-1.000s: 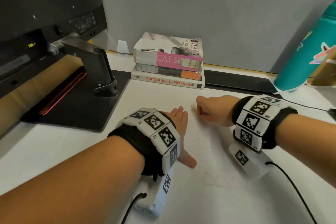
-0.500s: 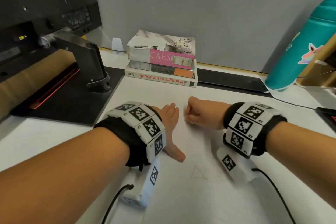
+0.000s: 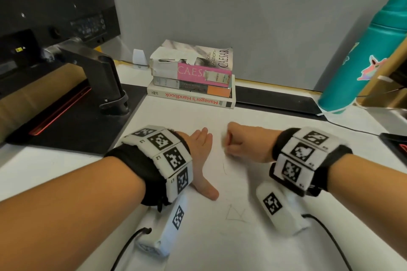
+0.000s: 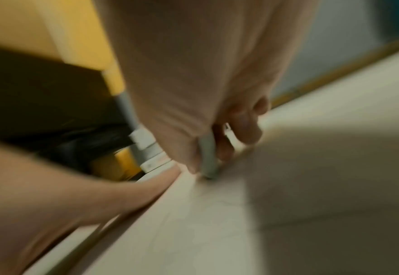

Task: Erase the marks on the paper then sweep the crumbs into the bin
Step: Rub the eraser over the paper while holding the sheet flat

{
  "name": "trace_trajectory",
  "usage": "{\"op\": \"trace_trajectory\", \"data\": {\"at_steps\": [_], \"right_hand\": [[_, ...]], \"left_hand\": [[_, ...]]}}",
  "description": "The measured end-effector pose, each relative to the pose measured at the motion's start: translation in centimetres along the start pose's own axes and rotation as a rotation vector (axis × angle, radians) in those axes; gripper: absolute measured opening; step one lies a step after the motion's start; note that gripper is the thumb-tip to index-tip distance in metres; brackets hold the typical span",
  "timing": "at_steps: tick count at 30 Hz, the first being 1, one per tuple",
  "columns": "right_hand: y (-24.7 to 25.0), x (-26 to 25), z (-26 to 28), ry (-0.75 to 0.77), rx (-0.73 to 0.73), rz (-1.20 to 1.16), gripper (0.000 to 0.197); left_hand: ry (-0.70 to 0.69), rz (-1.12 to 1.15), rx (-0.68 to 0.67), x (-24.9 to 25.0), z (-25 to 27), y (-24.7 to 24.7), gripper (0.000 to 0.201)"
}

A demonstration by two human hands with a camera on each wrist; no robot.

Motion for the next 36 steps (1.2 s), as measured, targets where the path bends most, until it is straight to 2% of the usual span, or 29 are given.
{"op": "trace_trajectory", "data": {"at_steps": [3,5,8,10,14,18,22,26,29,31,33,36], "right_hand": [[1.1,2.4,0.5,-0.088,0.024,0.079,0.007],[1.6,2.1,0.4,-0.089,0.041,0.173,0.006],[0.1,0.1,0.4,0.0,0.015,0.029,0.009],[-0.1,1.0,0.8,-0.026,0.009,0.003,0.013],[1.5,2.4,0.7,-0.097,0.046,0.2,0.008],[0.2,2.0,1.4,-0.039,-0.016,-0.014,0.01],[1.5,4.6,1.4,-0.144,0.002,0.168,0.008],[-0.1,2.6,1.6,-0.026,-0.006,0.014,0.006],[1.1,4.5,1.2,-0.1,0.014,0.131,0.008],[1.3,4.7,1.2,-0.088,0.009,0.207,0.008],[0.4,4.2,1.6,-0.03,0.0,0.118,0.007],[0.7,5.4,2.2,-0.073,0.021,0.095,0.007]], "left_hand": [[0.002,-0.002,-0.003,0.1,0.2,0.1,0.125],[0.006,-0.011,-0.005,0.1,0.2,0.2,0.126],[0.013,-0.028,-0.001,0.0,-0.1,0.1,0.128],[0.014,-0.026,-0.004,0.1,0.0,0.2,0.127],[0.017,-0.026,-0.012,0.2,0.3,0.4,0.126],[0.021,-0.012,-0.023,0.0,0.0,0.0,0.127],[0.017,-0.031,-0.036,0.2,0.1,0.2,0.127],[0.023,-0.022,-0.04,0.2,0.1,0.1,0.126],[0.022,-0.026,-0.044,0.3,0.2,0.1,0.125],[0.022,-0.037,-0.051,0.3,0.3,0.2,0.126],[0.02,-0.034,-0.058,0.2,0.2,0.2,0.126],[0.021,-0.016,-0.069,0.2,0.1,0.0,0.126]]}}
Point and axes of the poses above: each hand's wrist, its own z-axis away from the middle knuckle, its own y-axis out of the back of the hand, x = y × z, the point moved 8 cm from there along -z, towards the middle knuckle, and after that the axes turned 4 degrees about x, right-handed, at the moved point
